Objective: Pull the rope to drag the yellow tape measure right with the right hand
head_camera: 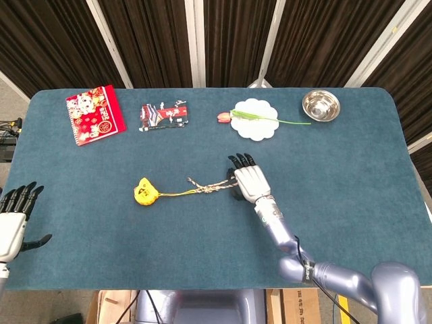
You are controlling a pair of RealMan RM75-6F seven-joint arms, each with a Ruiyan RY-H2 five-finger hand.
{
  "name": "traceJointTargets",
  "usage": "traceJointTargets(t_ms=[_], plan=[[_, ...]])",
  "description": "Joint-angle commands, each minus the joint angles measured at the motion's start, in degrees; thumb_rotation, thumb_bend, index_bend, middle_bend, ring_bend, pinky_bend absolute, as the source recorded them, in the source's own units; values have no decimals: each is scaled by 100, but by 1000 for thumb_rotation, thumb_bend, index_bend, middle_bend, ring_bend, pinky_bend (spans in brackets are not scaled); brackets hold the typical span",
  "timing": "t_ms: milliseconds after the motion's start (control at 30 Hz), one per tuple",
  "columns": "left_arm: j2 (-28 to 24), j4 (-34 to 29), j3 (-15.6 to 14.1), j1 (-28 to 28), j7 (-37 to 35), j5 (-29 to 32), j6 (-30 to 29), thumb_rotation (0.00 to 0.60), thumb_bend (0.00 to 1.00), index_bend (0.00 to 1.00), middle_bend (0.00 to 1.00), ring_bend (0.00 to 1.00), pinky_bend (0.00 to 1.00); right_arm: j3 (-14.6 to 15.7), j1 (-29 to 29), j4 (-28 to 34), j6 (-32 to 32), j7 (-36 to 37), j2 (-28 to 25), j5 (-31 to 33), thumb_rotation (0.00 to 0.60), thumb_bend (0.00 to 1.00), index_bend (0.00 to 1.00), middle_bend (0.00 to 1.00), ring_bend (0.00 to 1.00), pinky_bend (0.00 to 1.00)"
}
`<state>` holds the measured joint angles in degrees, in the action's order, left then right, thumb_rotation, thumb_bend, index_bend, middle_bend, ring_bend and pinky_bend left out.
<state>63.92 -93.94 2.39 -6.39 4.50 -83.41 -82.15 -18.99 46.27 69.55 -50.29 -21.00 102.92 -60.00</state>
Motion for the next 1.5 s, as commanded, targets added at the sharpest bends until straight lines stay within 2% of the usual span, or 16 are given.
traceJointTargets(t_ms=[33,667,1033,1200,1500], plan=[[-1,0,10,-5,-21,11,6,600,0,0,0,0,0,9,18,-198,64,140,104,113,600,396,489,142,7,0],[6,-18,15,-10,-48,58,31,600,0,0,0,0,0,170,86,-799,3,507,417,-71,600,404,552,174,9,0],[-1,-53,11,-16,-29,84,57,600,0,0,0,0,0,208,76,-868,-18,619,472,-97,600,404,564,179,9,0],[-9,-64,9,-21,-45,117,93,600,0,0,0,0,0,228,64,-905,-17,631,520,-69,600,414,609,192,14,0],[-6,-67,14,-30,-53,123,100,600,0,0,0,0,0,218,29,-731,-119,651,417,-121,600,422,624,195,14,0]])
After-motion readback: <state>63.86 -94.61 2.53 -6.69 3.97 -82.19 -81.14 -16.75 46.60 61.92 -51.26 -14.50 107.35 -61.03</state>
